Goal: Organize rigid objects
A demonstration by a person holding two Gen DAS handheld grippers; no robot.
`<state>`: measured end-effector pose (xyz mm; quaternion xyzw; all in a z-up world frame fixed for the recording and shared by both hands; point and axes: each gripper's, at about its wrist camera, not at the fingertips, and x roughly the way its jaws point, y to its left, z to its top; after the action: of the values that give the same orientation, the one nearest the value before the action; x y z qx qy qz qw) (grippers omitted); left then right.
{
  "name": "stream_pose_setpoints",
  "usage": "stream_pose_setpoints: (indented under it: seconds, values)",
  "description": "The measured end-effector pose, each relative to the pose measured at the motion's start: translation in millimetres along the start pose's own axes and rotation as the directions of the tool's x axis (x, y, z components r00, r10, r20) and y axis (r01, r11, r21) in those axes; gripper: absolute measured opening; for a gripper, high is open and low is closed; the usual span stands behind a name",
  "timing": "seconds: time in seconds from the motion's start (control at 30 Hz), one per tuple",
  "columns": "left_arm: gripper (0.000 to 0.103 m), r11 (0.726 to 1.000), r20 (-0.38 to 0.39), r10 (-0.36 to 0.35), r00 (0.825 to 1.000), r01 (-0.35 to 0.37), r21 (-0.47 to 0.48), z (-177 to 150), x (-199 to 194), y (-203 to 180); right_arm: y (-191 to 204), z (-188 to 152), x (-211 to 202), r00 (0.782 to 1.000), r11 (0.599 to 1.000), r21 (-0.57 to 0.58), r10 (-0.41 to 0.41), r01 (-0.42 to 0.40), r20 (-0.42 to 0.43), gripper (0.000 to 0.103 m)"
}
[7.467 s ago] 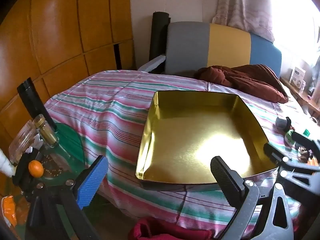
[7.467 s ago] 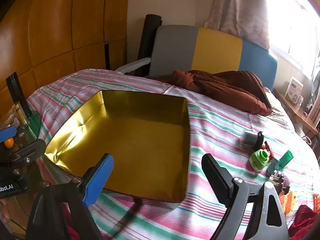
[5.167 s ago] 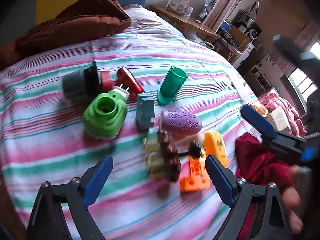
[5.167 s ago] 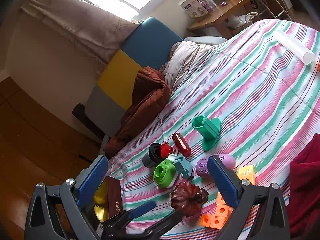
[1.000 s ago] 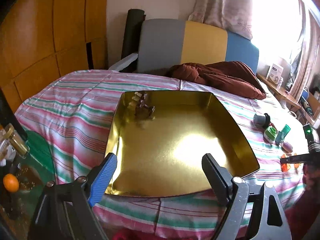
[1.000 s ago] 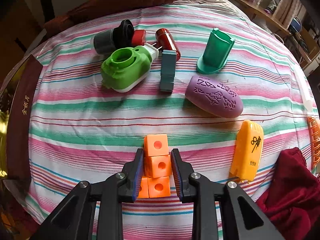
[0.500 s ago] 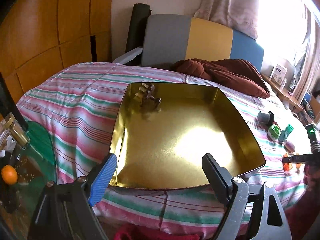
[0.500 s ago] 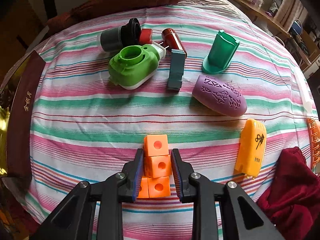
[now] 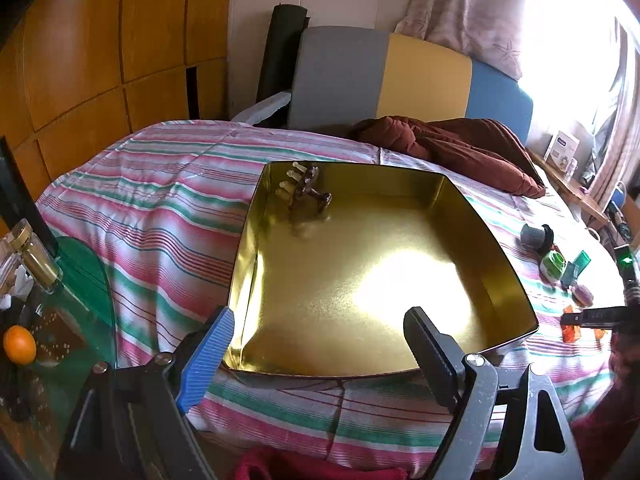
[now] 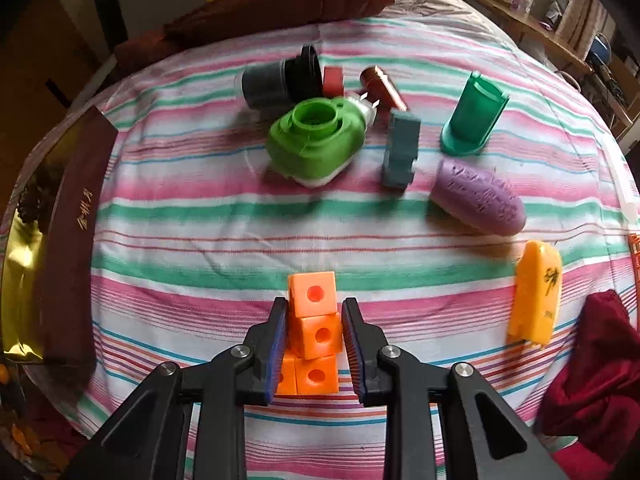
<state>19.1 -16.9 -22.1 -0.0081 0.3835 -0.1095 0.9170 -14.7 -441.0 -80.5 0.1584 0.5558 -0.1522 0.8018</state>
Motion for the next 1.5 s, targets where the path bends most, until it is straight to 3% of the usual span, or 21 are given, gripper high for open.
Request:
stream_pose_setpoints:
  seconds: [0.23,0.57,0.7,0.9,1.1,1.2,1.5]
  values:
    - [0.087,1.0,-0.005,0.015,1.0,-0.015,-0.011,0,2,7,33,7,-31,0.995,0.996,-0.043,0.078,-0.075,0.065,0.026]
    - [0.087,0.997,-0.013,0.049,0.999,-0.05,-0.062,-4,0,31,152,22,-85,0.956,0.93,-0.305,0.257,-0.205,0.142,0.024]
    - [0.087,0.994,-0.01,0.06,0.998,-0.061,-0.089,-3,-2,41,192,17,-94,0.936,0.887,-0.374,0.333,-0.271,0.114,0.023]
    - [0.087,0.991,0.006,0.086,0.996,-0.085,-0.102,-2,-8,52,260,13,-78,0.896,0.791,-0.451,0.442,-0.413,-0.044,0.023]
    - [0.087,0.986,-0.017,0.094,0.995,-0.095,-0.136,-7,-4,66,329,11,-37,0.881,0.73,-0.498,0.428,-0.468,-0.201,0.023]
    - [0.087,0.984,-0.02,0.101,0.995,-0.102,-0.143,-9,-3,70,359,11,-11,0.888,0.72,-0.52,0.384,-0.46,-0.254,0.023]
    - [0.087,0.978,-0.043,0.102,0.994,-0.108,-0.178,-12,3,84,393,38,27,0.909,0.771,-0.482,0.336,-0.416,-0.247,0.025]
